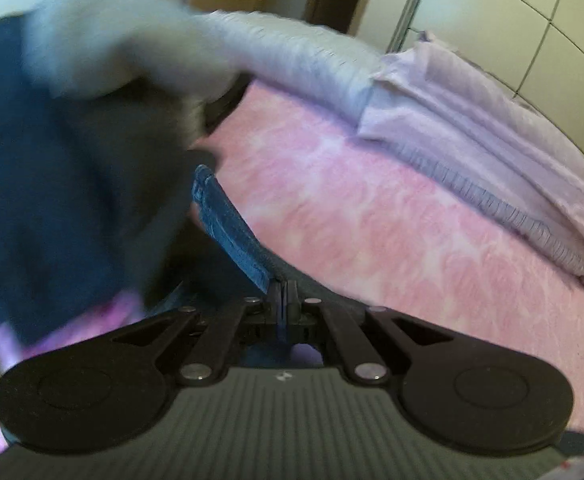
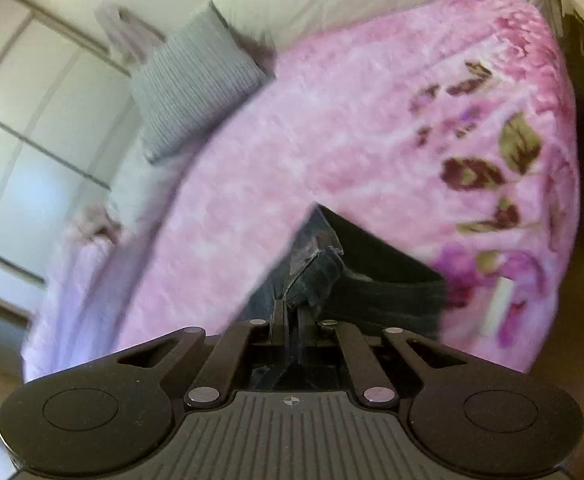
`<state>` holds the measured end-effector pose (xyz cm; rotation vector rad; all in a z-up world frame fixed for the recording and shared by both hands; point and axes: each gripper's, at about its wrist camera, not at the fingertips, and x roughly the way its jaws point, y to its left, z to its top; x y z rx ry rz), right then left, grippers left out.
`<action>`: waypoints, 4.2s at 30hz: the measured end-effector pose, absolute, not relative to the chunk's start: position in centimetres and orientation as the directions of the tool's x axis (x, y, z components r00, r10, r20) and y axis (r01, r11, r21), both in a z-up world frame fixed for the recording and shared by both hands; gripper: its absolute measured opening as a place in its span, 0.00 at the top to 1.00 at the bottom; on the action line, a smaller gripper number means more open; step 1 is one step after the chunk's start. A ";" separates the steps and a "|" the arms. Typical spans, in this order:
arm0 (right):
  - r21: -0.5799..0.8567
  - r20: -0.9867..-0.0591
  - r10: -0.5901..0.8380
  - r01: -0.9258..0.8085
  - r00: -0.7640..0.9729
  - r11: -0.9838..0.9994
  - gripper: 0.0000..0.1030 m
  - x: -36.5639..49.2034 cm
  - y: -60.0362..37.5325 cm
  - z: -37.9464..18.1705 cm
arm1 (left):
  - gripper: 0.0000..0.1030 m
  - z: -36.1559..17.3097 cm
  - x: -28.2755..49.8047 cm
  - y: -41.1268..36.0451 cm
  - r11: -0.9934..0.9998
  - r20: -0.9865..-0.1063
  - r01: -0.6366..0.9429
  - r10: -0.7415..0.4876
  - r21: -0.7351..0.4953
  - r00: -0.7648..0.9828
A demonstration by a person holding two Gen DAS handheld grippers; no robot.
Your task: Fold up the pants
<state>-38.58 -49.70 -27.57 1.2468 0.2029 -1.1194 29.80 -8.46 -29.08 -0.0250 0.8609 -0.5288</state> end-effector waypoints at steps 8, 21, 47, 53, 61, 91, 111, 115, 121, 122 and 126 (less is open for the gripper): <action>0.530 -0.804 -0.428 0.824 0.413 -0.200 1.00 -38.6 -50.0 -34.4 | 1.00 -38.5 24.9 -1.6 0.920 -0.838 0.300 -0.363 -0.253 0.408; 0.487 -0.836 -0.400 0.843 0.374 -0.230 0.99 -37.8 -50.7 -34.2 | 0.85 -38.9 30.5 0.3 0.920 -0.821 0.112 -0.386 -0.376 0.420; 0.515 -0.770 -0.503 0.848 0.393 -0.125 1.00 -39.1 -51.0 -31.3 | 1.00 -34.1 27.4 -0.9 0.891 -0.735 0.411 -0.410 -0.194 0.540; 0.543 -0.754 -0.520 0.827 0.401 -0.148 1.00 -40.4 -49.1 -32.0 | 1.00 -37.2 26.8 -0.3 0.919 -0.797 0.373 -0.320 -0.129 0.513; 0.395 -0.857 -0.418 0.904 0.301 -0.160 0.95 -38.2 -49.5 -35.4 | 0.98 -38.1 26.6 -2.4 0.922 -0.815 0.387 -0.240 -0.020 0.528; 0.045 -0.934 -0.263 0.810 0.241 0.584 0.46 -19.3 -37.4 -26.8 | 0.64 -29.4 10.8 -9.8 0.679 -0.908 0.704 -0.133 0.208 0.397; 0.093 -0.909 -0.189 0.623 0.371 0.776 0.42 -19.5 -28.7 -11.6 | 0.42 -12.0 -3.7 -9.1 0.520 -0.877 0.844 -0.335 0.132 0.344; 0.082 -0.916 -0.191 0.629 0.354 0.773 0.42 -21.2 -28.1 -10.8 | 0.42 -12.2 -5.1 -9.1 0.498 -0.889 0.857 -0.323 0.131 0.324; 0.079 -0.925 -0.187 0.648 0.331 0.758 0.42 -23.0 -27.9 -10.7 | 0.42 -12.4 -6.5 -9.1 0.479 -0.898 0.867 -0.312 0.134 0.311; 0.082 -0.925 -0.185 0.651 0.332 0.754 0.42 -23.2 -27.8 -10.6 | 0.42 -12.3 -6.6 -9.2 0.476 -0.898 0.869 -0.313 0.134 0.310; 0.087 -0.923 -0.187 0.655 0.337 0.751 0.42 -23.6 -27.9 -10.3 | 0.42 -11.8 -7.1 -9.4 0.465 -0.894 0.874 -0.320 0.139 0.313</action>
